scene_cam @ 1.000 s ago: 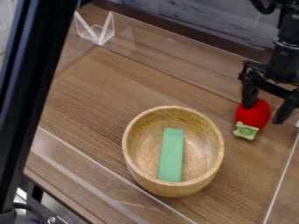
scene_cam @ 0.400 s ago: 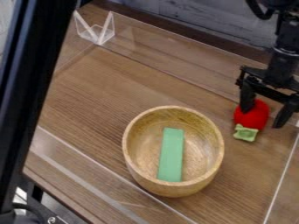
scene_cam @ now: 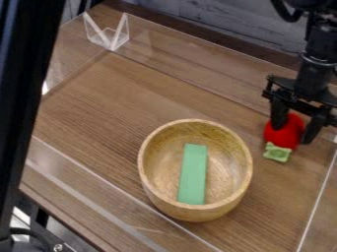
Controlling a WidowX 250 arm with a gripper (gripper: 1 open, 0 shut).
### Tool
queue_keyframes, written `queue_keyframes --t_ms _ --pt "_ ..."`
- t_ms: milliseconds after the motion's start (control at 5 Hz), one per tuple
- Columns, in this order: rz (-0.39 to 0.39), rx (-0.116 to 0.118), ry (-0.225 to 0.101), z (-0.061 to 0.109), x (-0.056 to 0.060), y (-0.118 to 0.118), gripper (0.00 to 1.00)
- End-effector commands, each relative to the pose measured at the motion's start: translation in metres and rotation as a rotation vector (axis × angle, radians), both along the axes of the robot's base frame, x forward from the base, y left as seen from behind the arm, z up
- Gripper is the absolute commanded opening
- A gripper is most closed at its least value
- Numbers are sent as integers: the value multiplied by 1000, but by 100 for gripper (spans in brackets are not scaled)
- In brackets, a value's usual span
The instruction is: Move the red fruit to the left side of the table
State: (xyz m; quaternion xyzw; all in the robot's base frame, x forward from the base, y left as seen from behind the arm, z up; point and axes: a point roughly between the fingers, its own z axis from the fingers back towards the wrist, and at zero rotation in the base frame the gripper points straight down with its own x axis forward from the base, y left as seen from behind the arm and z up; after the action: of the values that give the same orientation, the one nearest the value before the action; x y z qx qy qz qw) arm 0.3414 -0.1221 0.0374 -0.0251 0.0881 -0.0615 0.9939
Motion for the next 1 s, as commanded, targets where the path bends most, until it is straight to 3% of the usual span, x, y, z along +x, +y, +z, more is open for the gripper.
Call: queue_keyframes --t_ms 0,200,400,600,800 --pt "-70 -14 -55 29 -10 -3 0" --pt "-51 -5 -107 70 -13 0 0" --pt "6 -3 -157 112 -19 25 0" --pt "51 1 -167 126 -22 55 0" --pt "91 2 -160 122 -24 76 0"
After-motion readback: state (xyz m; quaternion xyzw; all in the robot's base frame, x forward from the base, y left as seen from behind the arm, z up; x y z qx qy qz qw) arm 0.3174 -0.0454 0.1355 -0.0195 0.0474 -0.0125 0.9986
